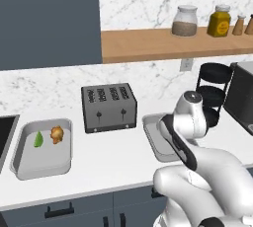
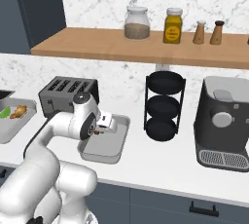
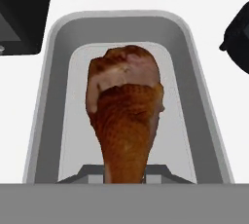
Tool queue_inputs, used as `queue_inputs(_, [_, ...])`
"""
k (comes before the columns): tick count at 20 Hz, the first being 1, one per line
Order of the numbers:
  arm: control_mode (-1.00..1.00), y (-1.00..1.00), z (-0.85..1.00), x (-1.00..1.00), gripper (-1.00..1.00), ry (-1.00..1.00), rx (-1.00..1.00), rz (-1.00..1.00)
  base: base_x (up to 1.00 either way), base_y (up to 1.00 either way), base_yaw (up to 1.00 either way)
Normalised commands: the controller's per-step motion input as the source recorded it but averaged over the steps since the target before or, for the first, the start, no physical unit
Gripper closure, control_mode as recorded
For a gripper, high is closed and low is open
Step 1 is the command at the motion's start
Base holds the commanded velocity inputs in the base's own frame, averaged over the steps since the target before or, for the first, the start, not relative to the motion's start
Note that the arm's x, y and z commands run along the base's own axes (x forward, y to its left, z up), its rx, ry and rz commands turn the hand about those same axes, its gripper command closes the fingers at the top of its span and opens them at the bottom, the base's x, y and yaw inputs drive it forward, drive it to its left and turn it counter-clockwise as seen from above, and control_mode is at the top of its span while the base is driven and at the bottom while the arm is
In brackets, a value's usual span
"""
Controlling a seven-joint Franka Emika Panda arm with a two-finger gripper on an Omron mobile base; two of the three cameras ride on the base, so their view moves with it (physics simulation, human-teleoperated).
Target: Place one lemon wedge and one chicken drumstick in each tupperware on the nearby counter, to pack two identical lunches.
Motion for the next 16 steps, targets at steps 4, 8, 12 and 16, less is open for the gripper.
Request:
queue_inputs(4, [-1.0, 0.0, -0.19, 0.33, 1.0, 0.15, 0.0, 0.0, 0.0, 0.0, 0.0])
queue_inputs(8, [-1.0, 0.0, -0.35, 0.22, 1.0, 0.02, 0.0, 0.0, 0.0, 0.0, 0.0])
queue_inputs(12, [-1.0, 0.0, -0.48, 0.1, 1.0, 0.0, 0.0, 0.0, 0.0, 0.0, 0.0])
queue_inputs(16, [-1.0, 0.0, -0.45, 0.12, 1.0, 0.0, 0.0, 0.01, 0.0, 0.0, 0.0])
